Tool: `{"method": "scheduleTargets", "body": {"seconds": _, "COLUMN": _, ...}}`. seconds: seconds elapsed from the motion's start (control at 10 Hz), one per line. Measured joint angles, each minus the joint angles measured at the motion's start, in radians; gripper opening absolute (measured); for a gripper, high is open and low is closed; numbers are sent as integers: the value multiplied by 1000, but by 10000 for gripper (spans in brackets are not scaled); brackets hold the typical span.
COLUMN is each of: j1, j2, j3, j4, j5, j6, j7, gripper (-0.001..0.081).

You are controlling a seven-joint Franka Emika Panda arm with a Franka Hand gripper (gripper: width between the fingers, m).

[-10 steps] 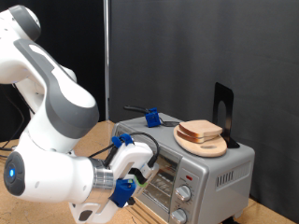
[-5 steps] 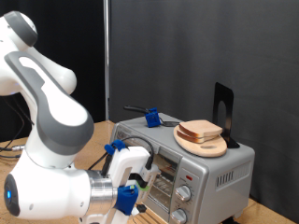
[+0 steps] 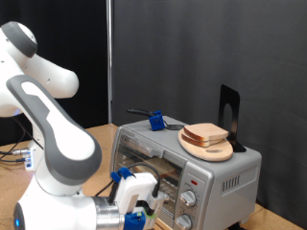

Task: Make a piece of toast with the oven

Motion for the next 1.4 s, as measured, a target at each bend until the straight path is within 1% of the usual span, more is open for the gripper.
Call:
{"method": "scheduleTargets", "body": {"seconds": 0.2, "j1": 30, "j2": 25, "j3": -13, "j4": 11, "j5": -4, "j6": 33, "j7": 0, "gripper": 682}}
{"method": "scheduleTargets", "body": {"seconds": 0.7, "j1": 28, "j2": 24, "j3": -18, "j4": 9, "j5": -6, "j6": 30, "j7": 33, "gripper": 682}}
{"method": "scheduleTargets", "body": {"seconds": 1.4, "j1": 28, "j2": 24, "j3": -18, "j4": 9, "j5": -5, "j6": 37, "j7": 27, "gripper": 682}}
